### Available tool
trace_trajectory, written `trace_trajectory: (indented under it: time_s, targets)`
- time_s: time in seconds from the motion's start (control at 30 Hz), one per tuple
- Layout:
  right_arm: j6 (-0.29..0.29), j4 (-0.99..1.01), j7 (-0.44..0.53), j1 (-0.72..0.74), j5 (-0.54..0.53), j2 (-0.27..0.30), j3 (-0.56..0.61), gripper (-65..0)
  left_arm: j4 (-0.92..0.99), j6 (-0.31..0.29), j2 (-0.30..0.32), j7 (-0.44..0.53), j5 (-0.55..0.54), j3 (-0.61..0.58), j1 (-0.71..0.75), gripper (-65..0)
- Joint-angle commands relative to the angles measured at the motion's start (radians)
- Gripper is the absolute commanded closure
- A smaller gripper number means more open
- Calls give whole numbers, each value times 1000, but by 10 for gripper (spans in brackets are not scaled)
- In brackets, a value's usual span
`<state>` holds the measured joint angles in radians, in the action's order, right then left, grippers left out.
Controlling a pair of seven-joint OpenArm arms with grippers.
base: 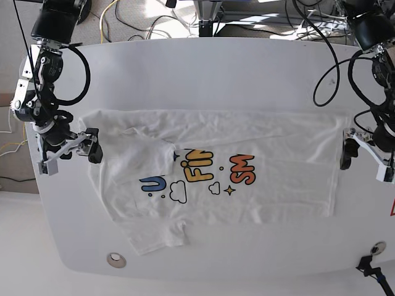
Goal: Fold the T-shirt properly
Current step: 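Lower the folded edge and open both grippers, then grasp the folded edge with both grippers and pull it toward the arms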
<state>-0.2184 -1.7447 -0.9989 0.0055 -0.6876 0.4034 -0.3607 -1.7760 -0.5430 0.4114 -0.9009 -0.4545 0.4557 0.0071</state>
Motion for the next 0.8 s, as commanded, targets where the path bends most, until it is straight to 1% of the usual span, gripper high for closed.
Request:
trace_trajectory:
  time_s: [0.0,0.07,0.13,0.2,0.27,0.33,0.43,0.7,0.73,0.77]
  targets:
    - [-11,-67,22,-5,84,15,-7,-554,-41,-4,24,87,15,-10,31,-650]
    - [-17,-80,42,-39,157,7,-7,-554,-58,-6,24,165,89,-48,86,-650]
    - [-49,-76,84,-71,214,-2,-7,-554,-57,-6,22,245,139,-70,136,-650]
    - [-91,-73,105,-88,283,-10,-7,-554,-57,-7,22,320,162,-74,192,-650]
    - [-132,-59,119,-91,351,-48,-8,-554,-55,-7,22,374,162,-74,236,-650]
    - [-172,-11,145,-88,414,-73,-8,-554,-55,-7,22,389,162,-73,255,-650]
    - [-212,70,211,-83,447,-90,-10,-554,-55,-7,22,392,162,-68,285,-650]
    - [-215,263,344,-62,446,-93,-10,-554,-57,-6,24,394,170,-67,319,-650]
    - [-215,277,357,-62,444,-93,-10,-551,-58,-6,22,394,182,-67,319,-650]
    - [-215,295,369,-58,444,-93,-10,-533,-58,-6,22,394,194,-67,319,-650]
